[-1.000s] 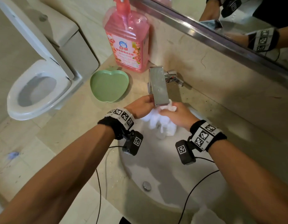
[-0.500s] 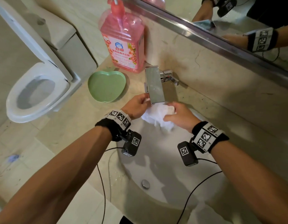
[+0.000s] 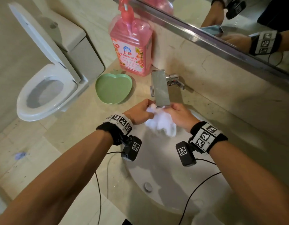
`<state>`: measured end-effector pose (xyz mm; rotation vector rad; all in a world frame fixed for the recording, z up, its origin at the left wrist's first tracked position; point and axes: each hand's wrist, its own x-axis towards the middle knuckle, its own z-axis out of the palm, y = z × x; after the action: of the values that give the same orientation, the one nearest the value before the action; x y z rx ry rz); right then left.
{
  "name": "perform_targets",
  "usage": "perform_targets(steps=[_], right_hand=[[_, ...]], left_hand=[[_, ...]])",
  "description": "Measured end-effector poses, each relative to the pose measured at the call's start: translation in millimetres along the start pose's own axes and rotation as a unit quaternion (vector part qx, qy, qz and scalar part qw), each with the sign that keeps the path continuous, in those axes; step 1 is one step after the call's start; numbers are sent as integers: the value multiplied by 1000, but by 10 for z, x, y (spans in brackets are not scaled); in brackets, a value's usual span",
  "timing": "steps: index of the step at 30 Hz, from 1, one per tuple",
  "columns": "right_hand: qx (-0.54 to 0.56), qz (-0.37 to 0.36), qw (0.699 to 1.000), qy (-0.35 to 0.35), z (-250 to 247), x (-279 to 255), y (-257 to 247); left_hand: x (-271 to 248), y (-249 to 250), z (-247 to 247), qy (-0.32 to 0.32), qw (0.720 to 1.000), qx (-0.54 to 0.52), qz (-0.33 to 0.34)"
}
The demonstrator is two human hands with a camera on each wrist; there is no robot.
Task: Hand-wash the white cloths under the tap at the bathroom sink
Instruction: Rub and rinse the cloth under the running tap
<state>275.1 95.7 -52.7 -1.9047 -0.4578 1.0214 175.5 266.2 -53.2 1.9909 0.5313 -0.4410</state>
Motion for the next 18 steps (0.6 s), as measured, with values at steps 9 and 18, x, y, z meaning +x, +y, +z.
perform_targets(steps=[9, 18], right_hand=[[23, 35, 999, 34, -262, 9, 145], [-63, -5, 998, 3, -162, -14, 105]], left_hand=[[100, 140, 214, 24, 994, -61, 91], [139, 200, 199, -7, 994, -85, 75]])
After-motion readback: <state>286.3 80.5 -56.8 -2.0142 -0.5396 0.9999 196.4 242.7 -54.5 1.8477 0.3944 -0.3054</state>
